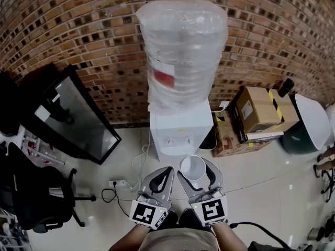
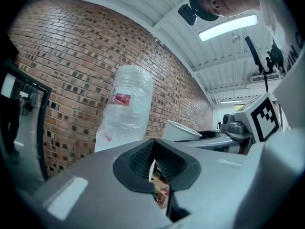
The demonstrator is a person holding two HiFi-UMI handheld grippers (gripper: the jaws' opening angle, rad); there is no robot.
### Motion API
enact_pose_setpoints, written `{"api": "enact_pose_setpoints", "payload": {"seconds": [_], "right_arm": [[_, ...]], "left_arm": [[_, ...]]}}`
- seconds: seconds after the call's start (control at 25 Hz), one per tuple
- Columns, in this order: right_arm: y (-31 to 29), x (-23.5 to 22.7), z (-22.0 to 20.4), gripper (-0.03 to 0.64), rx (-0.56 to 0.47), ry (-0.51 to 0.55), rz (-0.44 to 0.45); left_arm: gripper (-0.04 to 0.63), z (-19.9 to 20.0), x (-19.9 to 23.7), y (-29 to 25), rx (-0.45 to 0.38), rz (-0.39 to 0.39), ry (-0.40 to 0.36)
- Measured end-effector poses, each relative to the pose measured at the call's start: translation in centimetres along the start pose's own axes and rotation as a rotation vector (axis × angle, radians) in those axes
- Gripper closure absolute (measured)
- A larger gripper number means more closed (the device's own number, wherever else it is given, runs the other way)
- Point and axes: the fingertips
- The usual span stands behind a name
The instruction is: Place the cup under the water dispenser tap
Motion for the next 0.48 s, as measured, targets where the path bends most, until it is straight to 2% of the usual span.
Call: {"api": "enact_pose_setpoints", "payload": {"seconds": [0.2, 0.48], "right_arm": [[-1.4, -1.3, -0.5, 0.293, -0.016, 0.005, -0.008], [-3.4, -2.7, -4.3, 0.293, -0.003, 0.001, 0.021]], "left_arm": [[0.603, -0.3, 1.4, -1.5, -0.01, 0.023, -0.002], [0.603, -3.8, 1.8, -3.2, -0.01, 0.06, -0.013]]}}
Point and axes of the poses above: the fingertips, and each gripper's own axes: y backward along the fingers, x to its left, z out of its top, and after that the axes turned 14 degrees about z, right-handed
